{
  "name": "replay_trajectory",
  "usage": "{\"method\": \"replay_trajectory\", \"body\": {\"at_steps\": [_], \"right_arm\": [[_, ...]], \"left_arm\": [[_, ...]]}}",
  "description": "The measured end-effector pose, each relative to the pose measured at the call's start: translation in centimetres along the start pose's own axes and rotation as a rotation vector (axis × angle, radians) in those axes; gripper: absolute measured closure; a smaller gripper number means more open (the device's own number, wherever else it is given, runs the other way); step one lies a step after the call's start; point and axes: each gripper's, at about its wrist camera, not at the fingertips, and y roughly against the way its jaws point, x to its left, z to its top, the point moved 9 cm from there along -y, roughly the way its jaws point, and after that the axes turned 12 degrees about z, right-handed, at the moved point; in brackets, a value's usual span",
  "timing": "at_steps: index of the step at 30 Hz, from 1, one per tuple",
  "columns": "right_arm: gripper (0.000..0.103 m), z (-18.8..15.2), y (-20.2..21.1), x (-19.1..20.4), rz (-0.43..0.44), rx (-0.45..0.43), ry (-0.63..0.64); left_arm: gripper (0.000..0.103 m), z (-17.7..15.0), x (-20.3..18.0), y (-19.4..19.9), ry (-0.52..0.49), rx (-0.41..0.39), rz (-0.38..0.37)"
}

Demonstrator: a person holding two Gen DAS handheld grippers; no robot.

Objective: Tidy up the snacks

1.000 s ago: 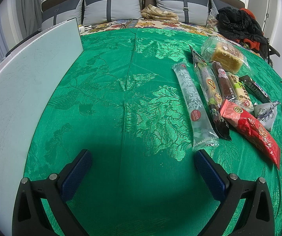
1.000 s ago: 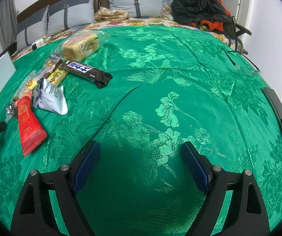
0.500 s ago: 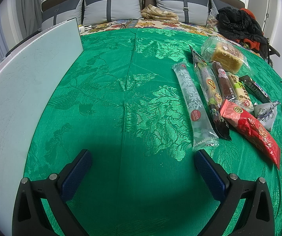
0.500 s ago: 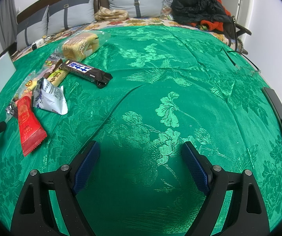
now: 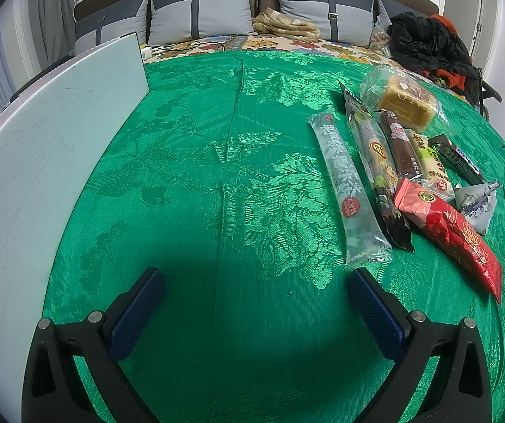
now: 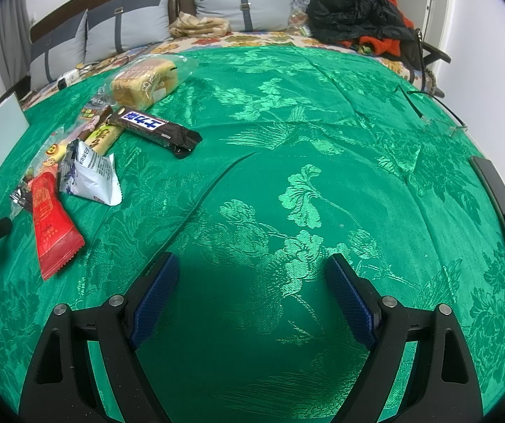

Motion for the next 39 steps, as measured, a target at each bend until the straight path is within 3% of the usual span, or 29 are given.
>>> {"method": "replay_trajectory", "body": {"at_steps": [5,9,14,18,25,29,39], "right_arm": [[0.014,-0.1,0.0,0.1,0.000,0.000,0.000],[0.014,-0.2,0.0,0.1,0.000,0.000,0.000],[0.014,-0.2,0.0,0.1,0.000,0.001,-0.001],[0.014,-0.2,0.0,0.1,0.000,0.001,-0.001],[0.014,-0.1,0.0,0.1,0.000,0.001,-0.001],[0.014,-0.1,0.0,0.1,0.000,0.001,-0.001],[0.007,-0.3,-0.5,0.5,0.024,0.013,0.004]], "left_arm": [[0.000,-0.4,0.0,0.2,0.005,0.025,0.006],[0.000,-2.7,0.0,1.8,-0.028,0.080,-0.005],[0.000,-4.2,-0.1,3.0,-0.116,0.024,-0.075],[0.000,-4.4,0.5,3.3,-0.084,-0.012,-0.057],[0.000,-4.5,0.9,3.2,-0.061,-0.011,-0.046],[0.000,-3.8,0.5,2.7,-0.096,0.036,-0.055],[0.000,-3.7,0.6,2.6,-0.085,0.006,-0.058]]}}
